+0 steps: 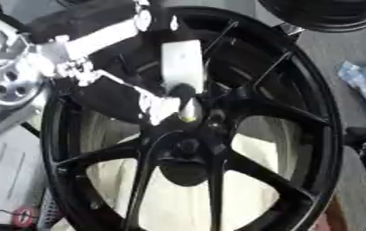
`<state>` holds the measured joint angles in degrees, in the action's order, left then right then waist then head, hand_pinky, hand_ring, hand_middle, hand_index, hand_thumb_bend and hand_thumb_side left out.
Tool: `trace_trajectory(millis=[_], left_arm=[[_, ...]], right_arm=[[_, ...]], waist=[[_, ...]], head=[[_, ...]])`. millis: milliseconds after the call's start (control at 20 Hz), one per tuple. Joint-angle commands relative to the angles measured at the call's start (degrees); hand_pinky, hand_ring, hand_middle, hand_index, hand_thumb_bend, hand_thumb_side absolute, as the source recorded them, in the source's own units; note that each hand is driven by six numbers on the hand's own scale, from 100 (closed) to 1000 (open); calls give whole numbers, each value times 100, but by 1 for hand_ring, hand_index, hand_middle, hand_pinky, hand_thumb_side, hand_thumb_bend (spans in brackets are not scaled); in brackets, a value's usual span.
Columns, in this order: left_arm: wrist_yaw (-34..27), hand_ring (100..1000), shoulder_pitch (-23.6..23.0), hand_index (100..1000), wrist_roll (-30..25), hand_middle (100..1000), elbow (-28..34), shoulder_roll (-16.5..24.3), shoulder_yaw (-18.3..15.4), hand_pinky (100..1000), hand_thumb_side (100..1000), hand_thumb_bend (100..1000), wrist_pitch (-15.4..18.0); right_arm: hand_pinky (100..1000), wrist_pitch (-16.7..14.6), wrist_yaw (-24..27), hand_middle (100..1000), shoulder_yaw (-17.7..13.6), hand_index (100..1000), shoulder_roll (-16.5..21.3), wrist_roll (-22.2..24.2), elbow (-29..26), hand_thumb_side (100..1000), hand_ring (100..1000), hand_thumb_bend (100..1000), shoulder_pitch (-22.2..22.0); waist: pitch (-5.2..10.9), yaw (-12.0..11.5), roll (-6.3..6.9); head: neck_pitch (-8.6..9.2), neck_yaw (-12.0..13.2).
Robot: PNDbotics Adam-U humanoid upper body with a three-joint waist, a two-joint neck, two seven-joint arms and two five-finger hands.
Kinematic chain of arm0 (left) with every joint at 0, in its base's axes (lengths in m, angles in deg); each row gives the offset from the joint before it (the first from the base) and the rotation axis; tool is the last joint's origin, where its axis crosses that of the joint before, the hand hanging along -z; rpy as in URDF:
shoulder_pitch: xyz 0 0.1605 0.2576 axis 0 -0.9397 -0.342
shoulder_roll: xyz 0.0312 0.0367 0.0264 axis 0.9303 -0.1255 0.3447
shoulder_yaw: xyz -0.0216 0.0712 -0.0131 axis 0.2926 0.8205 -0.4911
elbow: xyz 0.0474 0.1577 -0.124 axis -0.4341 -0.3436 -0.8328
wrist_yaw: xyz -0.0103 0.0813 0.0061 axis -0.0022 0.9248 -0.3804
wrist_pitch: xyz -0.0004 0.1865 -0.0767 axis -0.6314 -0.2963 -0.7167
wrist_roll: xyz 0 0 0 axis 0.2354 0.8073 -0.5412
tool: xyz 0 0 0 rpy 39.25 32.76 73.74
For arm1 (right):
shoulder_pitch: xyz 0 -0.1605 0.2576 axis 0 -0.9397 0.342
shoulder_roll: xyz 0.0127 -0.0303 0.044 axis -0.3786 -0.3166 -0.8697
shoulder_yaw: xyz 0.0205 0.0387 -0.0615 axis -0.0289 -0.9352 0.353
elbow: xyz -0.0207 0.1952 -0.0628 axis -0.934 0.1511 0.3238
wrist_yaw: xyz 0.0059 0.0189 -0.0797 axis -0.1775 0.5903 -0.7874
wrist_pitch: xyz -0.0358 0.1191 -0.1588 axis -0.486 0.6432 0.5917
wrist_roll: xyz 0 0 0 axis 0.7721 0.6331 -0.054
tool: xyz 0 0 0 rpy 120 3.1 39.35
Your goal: Pull the pin out of the wheel hub.
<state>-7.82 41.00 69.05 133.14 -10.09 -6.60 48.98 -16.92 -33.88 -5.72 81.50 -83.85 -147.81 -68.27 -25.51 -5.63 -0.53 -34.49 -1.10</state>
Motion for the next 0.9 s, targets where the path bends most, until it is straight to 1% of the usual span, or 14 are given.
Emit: trace_trajectory(millis=[50, 150, 300, 400, 550, 650, 800, 900], left_arm=[[-218, 606, -3, 367, 280, 400, 54, 107, -515, 715, 298, 100, 22], [-391, 603, -94, 365, 454, 395, 54, 91, -797, 710, 324, 100, -30], [-652, 602, -281, 360, 714, 392, 54, 123, -1220, 707, 339, 100, -129], [-829, 598, -414, 359, 892, 387, 54, 198, -1508, 701, 357, 100, -98], [-1077, 598, -674, 359, 1160, 388, 54, 457, -1944, 700, 374, 100, -37], [-1227, 598, -906, 358, 1337, 386, 54, 699, -2232, 698, 381, 100, -76], [-1399, 598, -1301, 359, 1590, 385, 54, 1032, -2643, 697, 401, 100, -203], [-1365, 598, -1579, 359, 1762, 385, 54, 1146, -2922, 695, 412, 100, -339]], right_arm=[[1000, -36, 49, 605, -59, 714, 75, -2, -121, 808, 740, 100, 2], [1000, -52, 48, 605, -77, 714, 69, -13, -121, 806, 740, 100, -11], [1000, -65, 47, 606, -99, 714, 57, -37, -121, 805, 741, 100, -21], [1000, -62, 51, 605, -98, 714, 48, -40, -121, 804, 741, 100, -20], [1000, -77, 36, 605, -119, 714, 38, -54, -121, 799, 741, 100, -54], [1000, -102, 19, 605, -154, 714, 26, -87, -121, 792, 741, 100, -74], [1000, -165, -4, 606, -239, 714, 0, -159, -121, 772, 741, 100, -90], [1000, -224, -9, 606, -309, 714, -19, -221, -121, 761, 741, 100, -94]], waist=[[197, -31, -18], [211, -74, -39], [218, -111, -58], [227, -121, -69], [241, -159, -81], [241, -209, -96], [237, -311, -131], [231, -382, -160]], head=[[-4, -41], [-28, -74], [-49, -72], [-74, -69], [-135, -99], [-144, -132], [-152, -211], [-154, -255]])
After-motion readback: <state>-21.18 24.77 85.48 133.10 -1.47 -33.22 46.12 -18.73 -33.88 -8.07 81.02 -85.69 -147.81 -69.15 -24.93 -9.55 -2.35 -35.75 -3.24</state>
